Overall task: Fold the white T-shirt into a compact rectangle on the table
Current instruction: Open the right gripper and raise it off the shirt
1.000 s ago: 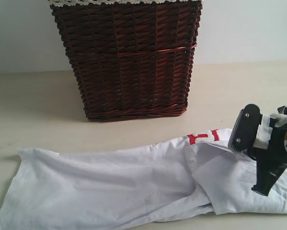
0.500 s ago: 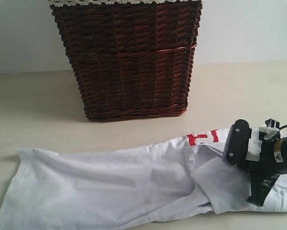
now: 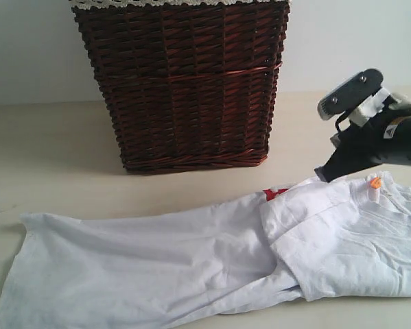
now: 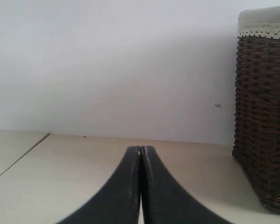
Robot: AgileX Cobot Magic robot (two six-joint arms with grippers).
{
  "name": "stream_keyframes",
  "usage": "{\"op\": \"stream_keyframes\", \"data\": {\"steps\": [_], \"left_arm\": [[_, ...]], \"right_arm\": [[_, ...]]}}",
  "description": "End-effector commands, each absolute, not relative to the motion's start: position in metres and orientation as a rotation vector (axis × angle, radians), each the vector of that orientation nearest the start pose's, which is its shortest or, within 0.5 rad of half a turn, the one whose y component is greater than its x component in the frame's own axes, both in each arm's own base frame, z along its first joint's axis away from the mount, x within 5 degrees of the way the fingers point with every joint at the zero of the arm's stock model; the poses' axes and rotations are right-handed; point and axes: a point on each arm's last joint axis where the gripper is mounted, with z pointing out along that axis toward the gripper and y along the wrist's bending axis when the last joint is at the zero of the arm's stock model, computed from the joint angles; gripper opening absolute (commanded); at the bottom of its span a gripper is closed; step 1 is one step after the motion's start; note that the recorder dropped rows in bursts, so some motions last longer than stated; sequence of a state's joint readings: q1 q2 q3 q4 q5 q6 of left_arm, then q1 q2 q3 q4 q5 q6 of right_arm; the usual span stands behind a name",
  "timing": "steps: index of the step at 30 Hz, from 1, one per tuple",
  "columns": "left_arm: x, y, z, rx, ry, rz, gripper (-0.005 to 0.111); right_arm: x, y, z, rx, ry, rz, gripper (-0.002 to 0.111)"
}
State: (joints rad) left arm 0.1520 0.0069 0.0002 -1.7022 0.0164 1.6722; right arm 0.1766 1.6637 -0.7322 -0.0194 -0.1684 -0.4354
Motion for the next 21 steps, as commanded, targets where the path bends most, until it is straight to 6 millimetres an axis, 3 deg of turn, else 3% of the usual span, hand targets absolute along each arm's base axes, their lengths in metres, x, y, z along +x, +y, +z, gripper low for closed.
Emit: {"op": "stream_keyframes", "data": {"steps": [1,4,6,7,10,13,15,16,18,21], "left_arm": [[0.056,0.007,0.213,-0.122,1.477,0.082,0.0],[0.056,0.007,0.213,-0.122,1.477,0.082,0.0],[0.056,0.007,0.213,-0.122,1.477,0.082,0.0],[0.056,0.007,0.213,-0.122,1.477,0.082,0.0],[0.056,0.007,0.213,-0.122,1.477,0.082,0.0],[0.056,0.007,0.213,-0.122,1.477,0.082,0.0],[0.056,0.007,0.213,-0.122,1.477,0.082,0.0],[0.056,0.007,0.213,-0.122,1.477,0.082,0.0],[0.056,0.007,0.213,-0.122,1.477,0.082,0.0],[0.056,0.007,0.213,-0.122,1.477,0.082,0.0]], "right_arm": [[0.32,0.025,0.197,-0.587,2.109,-0.221,0.001],[0.315,-0.018,0.194,-0.435,2.288,-0.246,0.017],[0.302,-0.037,0.185,-0.362,2.44,-0.236,0.036],[0.292,-0.048,0.18,-0.327,2.514,-0.234,0.053],[0.272,-0.063,0.175,-0.185,2.557,-0.219,0.084],[0.26,-0.069,0.179,0.001,2.501,-0.187,0.088],[0.247,-0.062,0.178,-0.245,2.621,-0.167,0.086],[0.238,-0.054,0.174,-0.471,2.695,-0.081,0.086],[0.23,-0.045,0.171,-0.753,2.707,0.033,0.086],[0.238,-0.042,0.175,-0.591,2.637,0.088,0.086]]}}
